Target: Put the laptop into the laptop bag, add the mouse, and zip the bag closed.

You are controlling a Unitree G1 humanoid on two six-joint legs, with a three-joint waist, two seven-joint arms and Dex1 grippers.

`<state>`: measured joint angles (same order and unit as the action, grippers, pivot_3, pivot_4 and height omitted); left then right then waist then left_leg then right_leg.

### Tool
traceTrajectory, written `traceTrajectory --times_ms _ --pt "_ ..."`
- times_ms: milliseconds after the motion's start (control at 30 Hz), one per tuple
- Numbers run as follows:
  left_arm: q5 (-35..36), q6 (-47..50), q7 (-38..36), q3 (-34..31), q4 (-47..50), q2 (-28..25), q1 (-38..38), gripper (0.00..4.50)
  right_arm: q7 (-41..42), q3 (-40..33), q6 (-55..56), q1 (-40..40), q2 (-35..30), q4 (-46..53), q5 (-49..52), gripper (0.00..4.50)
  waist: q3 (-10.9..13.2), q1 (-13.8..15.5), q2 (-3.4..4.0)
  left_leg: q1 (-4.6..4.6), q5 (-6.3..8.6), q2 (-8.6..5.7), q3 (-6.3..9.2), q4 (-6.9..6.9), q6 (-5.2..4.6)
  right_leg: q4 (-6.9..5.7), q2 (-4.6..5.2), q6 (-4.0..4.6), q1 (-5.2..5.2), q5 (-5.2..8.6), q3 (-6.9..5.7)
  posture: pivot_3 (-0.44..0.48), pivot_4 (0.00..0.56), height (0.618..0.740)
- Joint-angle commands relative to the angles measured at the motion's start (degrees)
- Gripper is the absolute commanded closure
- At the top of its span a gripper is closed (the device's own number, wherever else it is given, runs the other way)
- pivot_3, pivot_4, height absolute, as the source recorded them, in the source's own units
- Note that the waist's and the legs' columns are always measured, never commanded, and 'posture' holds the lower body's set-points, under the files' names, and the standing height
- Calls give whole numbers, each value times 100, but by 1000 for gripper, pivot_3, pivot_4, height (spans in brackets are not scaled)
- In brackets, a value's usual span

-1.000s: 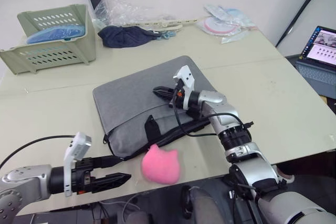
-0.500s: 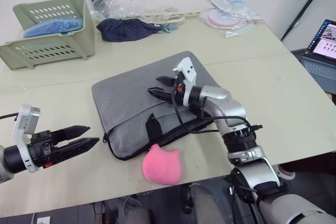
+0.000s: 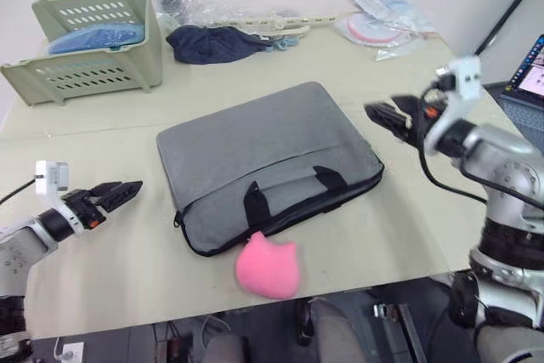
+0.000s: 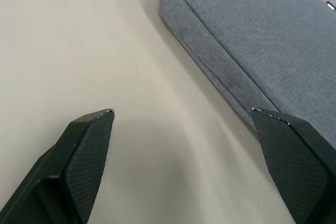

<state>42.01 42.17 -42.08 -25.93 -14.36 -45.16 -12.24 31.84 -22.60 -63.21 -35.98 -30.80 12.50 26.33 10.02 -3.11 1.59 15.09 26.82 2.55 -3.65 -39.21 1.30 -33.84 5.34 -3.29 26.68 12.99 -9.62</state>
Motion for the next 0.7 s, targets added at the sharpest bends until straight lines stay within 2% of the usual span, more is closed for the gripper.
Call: traceTrajectory --times_ms 33,100,333,700 --pt "-219 -198 -210 297 -292 174 -435 0 -274 -601 -390 372 10 731 410 760 0 10 0 -4 -1 0 -3 -1 -1 -4 1 -3 0 -2 4 0 150 740" --pt "-342 -269 -276 456 -481 281 -671 0 -418 -828 -553 622 128 931 553 760 -1 12 -1 -5 -2 0 -3 -4 -1 -11 2 -5 -1 -4 9 0 150 740" --pt "-594 -432 -506 634 -977 455 -1036 0 -1161 -1412 -979 513 808 1046 1060 760 -2 6 0 -13 -3 -4 -13 -12 -3 -20 1 -6 -1 -7 26 0 150 740" --pt "-639 -4 -459 848 -1095 840 -1265 0 -1548 -1333 -1110 916 1202 1190 1483 760 -7 118 6 -16 -11 -29 -10 -14 -18 -23 14 -12 -7 -11 44 0 150 740"
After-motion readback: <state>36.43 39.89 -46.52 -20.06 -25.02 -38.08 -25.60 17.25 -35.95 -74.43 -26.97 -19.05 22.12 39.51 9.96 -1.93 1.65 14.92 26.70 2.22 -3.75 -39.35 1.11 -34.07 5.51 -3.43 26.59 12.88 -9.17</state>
